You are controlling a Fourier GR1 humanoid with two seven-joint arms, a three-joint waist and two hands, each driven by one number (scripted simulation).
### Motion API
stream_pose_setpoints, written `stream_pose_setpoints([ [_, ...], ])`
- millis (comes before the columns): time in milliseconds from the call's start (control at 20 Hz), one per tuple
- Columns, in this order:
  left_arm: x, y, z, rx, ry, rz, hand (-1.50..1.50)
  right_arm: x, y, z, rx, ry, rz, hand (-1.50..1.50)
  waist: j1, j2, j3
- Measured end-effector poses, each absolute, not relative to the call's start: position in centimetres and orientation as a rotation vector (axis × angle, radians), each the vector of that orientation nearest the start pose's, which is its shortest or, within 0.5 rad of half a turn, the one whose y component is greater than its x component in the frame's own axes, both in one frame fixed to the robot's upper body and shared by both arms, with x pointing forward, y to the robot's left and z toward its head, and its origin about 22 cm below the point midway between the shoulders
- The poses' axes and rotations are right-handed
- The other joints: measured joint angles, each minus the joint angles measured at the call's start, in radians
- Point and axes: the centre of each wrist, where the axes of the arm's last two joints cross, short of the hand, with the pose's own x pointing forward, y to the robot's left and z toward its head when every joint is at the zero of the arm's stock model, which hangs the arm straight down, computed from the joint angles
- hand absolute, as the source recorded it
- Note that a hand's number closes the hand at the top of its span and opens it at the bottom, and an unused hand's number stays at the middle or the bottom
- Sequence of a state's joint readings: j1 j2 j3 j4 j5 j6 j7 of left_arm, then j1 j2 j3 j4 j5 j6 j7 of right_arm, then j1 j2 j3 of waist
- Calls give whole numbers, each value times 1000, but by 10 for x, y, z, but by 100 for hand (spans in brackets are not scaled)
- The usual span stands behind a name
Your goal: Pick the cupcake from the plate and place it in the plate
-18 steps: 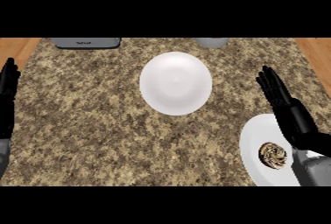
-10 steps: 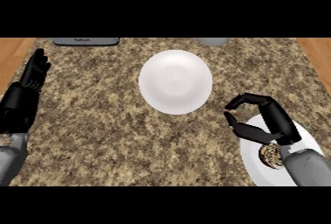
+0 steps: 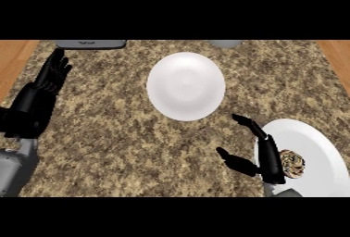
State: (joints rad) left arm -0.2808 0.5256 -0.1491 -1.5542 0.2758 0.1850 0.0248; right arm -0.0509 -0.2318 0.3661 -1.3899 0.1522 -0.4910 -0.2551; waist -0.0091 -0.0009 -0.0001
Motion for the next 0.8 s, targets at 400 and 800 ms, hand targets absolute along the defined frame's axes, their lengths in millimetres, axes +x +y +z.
stream_pose_setpoints([
  [400, 293, 288, 102, 157, -1744, -225, 0, 216, -229, 7, -574, -1837, 305, -150, -1, -3, -1],
  [800, 292, 286, 102, 163, -1742, -228, 0, 213, -272, 53, -791, -1443, 618, -150, -3, -4, -7],
])
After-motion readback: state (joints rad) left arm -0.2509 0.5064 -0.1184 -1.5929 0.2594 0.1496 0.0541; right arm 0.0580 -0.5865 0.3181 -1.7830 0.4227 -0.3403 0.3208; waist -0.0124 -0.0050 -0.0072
